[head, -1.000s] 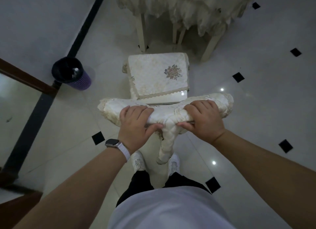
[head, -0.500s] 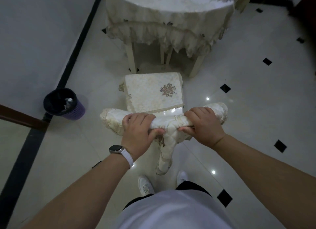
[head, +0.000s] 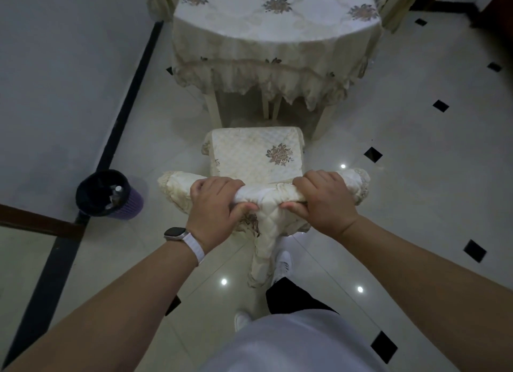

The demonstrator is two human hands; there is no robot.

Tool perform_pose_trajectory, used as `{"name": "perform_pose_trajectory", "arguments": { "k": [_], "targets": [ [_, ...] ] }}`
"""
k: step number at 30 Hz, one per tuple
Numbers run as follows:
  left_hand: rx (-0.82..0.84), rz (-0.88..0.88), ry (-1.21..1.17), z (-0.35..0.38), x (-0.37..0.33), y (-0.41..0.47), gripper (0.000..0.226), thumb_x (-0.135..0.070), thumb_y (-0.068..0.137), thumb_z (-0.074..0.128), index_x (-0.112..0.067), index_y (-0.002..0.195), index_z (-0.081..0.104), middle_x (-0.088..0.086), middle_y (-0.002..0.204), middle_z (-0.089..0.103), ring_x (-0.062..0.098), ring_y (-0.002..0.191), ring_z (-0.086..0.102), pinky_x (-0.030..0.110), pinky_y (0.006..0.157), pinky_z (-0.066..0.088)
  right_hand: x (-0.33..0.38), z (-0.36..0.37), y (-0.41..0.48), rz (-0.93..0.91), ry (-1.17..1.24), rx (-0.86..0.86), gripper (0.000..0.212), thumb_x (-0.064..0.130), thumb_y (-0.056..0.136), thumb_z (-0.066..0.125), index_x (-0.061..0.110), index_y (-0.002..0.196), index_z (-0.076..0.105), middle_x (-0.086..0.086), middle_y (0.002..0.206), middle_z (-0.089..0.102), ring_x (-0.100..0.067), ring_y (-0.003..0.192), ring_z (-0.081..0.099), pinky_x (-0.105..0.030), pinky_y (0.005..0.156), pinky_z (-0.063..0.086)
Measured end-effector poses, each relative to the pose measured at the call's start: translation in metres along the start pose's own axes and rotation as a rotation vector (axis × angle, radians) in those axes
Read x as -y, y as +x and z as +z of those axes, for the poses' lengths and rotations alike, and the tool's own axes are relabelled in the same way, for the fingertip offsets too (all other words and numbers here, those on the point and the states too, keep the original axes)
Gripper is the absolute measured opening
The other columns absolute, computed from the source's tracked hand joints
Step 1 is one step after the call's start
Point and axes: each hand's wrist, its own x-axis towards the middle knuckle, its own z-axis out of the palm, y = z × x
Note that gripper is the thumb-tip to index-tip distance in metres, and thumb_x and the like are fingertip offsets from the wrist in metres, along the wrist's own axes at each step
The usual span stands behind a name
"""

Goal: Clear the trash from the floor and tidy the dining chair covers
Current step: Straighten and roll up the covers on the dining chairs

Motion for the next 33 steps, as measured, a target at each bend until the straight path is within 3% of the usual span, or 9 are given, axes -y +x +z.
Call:
{"name": "perform_pose_trajectory", "arguments": {
  "k": [5, 16, 25, 30, 33],
  "targets": [
    [0.014, 0.020, -0.022, 0.018, 0.008, 0.047, 0.066, -0.073, 0.089, 0.036, -0.017, 0.097, 0.068, -0.002, 0.092, 0.064, 0.013, 0.095, 0.049, 0.032, 0.091, 0.024, -0.035, 0.016, 0.026, 0.013, 0.021, -0.028, 0.069, 0.072, 0.093, 0.033, 0.011, 0.086, 0.065, -0.003, 0.076, 0.059, -0.025, 0.069, 0.055, -0.040, 0.066, 0.045],
    [0.083, -0.014, -0.054, 0.052, 0.019, 0.151, 0.071, -0.076, 0.088, 0.034, -0.015, 0.104, 0.068, -0.001, 0.096, 0.064, 0.015, 0.098, 0.049, 0.040, 0.092, 0.030, -0.114, 0.040, 0.096, 0.035, 0.021, -0.009, 0.069, 0.073, 0.091, 0.029, 0.013, 0.086, 0.062, -0.001, 0.077, 0.056, -0.024, 0.071, 0.054, -0.038, 0.070, 0.043],
    [0.109, 0.012, -0.067, 0.069, 0.043, 0.209, 0.072, -0.076, 0.088, 0.034, -0.015, 0.104, 0.068, -0.001, 0.096, 0.065, 0.019, 0.097, 0.053, 0.041, 0.093, 0.029, -0.147, 0.062, 0.137, 0.080, 0.008, 0.008, 0.070, 0.073, 0.092, 0.029, 0.013, 0.086, 0.062, -0.002, 0.078, 0.057, -0.025, 0.072, 0.054, -0.040, 0.070, 0.043],
    [0.126, 0.035, -0.078, 0.076, 0.067, 0.242, 0.059, -0.068, 0.085, 0.046, -0.016, 0.103, 0.068, -0.001, 0.095, 0.064, 0.019, 0.095, 0.052, 0.038, 0.091, 0.028, -0.155, 0.075, 0.167, 0.096, 0.003, 0.055, 0.066, 0.072, 0.091, 0.030, 0.013, 0.087, 0.060, -0.001, 0.080, 0.057, -0.024, 0.073, 0.054, -0.040, 0.072, 0.044],
    [0.147, 0.039, -0.103, 0.082, 0.081, 0.260, 0.068, -0.075, 0.086, 0.038, -0.017, 0.104, 0.068, -0.005, 0.094, 0.059, 0.016, 0.097, 0.049, 0.037, 0.090, 0.027, -0.160, 0.085, 0.181, 0.136, -0.003, 0.106, 0.071, 0.074, 0.091, 0.024, 0.014, 0.090, 0.061, -0.001, 0.084, 0.058, -0.024, 0.076, 0.056, -0.042, 0.077, 0.044]
  ]
}}
